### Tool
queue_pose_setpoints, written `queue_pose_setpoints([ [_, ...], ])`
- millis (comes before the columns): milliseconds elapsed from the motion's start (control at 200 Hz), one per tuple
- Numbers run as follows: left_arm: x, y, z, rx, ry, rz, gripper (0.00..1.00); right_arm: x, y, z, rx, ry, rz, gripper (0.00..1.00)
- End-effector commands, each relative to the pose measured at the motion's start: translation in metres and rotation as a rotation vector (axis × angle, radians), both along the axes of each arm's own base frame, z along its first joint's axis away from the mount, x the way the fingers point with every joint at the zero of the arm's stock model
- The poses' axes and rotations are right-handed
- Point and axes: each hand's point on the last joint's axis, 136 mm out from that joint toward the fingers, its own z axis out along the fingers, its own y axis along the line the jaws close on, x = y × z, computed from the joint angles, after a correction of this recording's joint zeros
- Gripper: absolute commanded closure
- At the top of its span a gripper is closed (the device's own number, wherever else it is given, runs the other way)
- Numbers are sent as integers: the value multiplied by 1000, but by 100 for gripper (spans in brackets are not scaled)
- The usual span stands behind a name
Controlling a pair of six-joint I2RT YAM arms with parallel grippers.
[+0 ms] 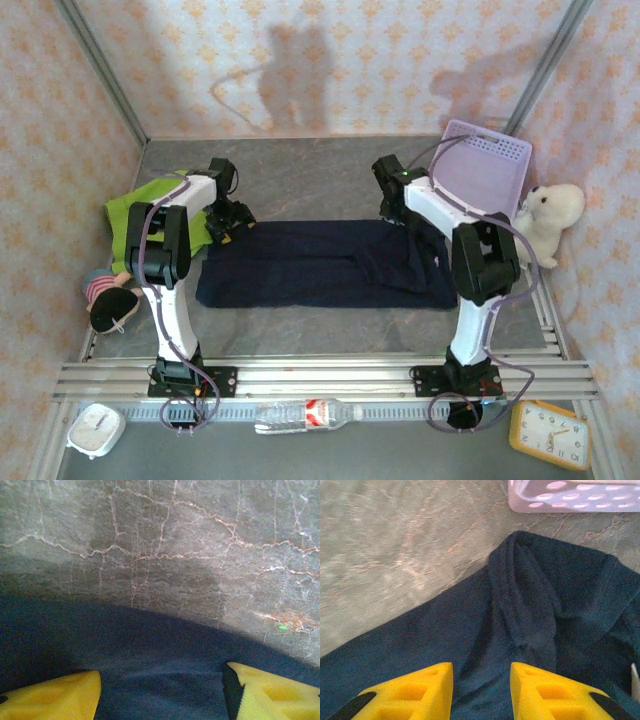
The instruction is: Fold and stack the mixed laundry pile
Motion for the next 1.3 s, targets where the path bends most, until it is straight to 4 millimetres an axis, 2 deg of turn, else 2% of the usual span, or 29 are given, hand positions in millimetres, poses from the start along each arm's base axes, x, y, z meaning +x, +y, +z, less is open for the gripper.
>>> queue_pose_setpoints([
  [0, -16, 17, -16, 46, 67, 2, 34, 8, -25, -3, -121, 9, 4, 65],
  [130, -20, 17, -18, 46, 79, -3, 33, 6, -36, -11, -179, 33, 8, 67],
  [230, -21, 17, -19, 46, 85, -4, 34, 5, -39, -16, -177, 47, 2, 81],
  [295, -22, 18, -20, 48, 87, -6, 34, 5, -44, -11, -186, 39, -6, 91],
  [380, -23, 21, -20, 53, 92, -3, 33, 3, -53, -1, -193, 14, -22, 100],
  [575, -27, 28, -22, 50, 101, 9, 34, -11, -85, 11, -156, 6, -83, 100],
  [746, -28, 27, -21, 43, 98, 7, 33, -12, -71, 12, -36, -16, -34, 100],
  [801, -28, 25, -21, 31, 96, 7, 33, -7, -65, 11, -1, -26, -20, 89],
  [881, -28, 23, -21, 19, 97, 9, 34, 4, -48, 8, 87, -68, 9, 66],
  [951, -28, 22, -19, 19, 93, 8, 34, 13, -39, 7, 138, -98, 21, 58],
  [1106, -31, 24, -18, 26, 96, 3, 34, 26, -41, -9, 102, -69, 25, 59],
  [1211, -33, 24, -18, 30, 100, 6, 34, 30, -37, -20, 121, -50, 27, 69],
  [1296, -35, 25, -19, 34, 103, 11, 34, 30, -34, -27, 144, -48, 21, 71],
])
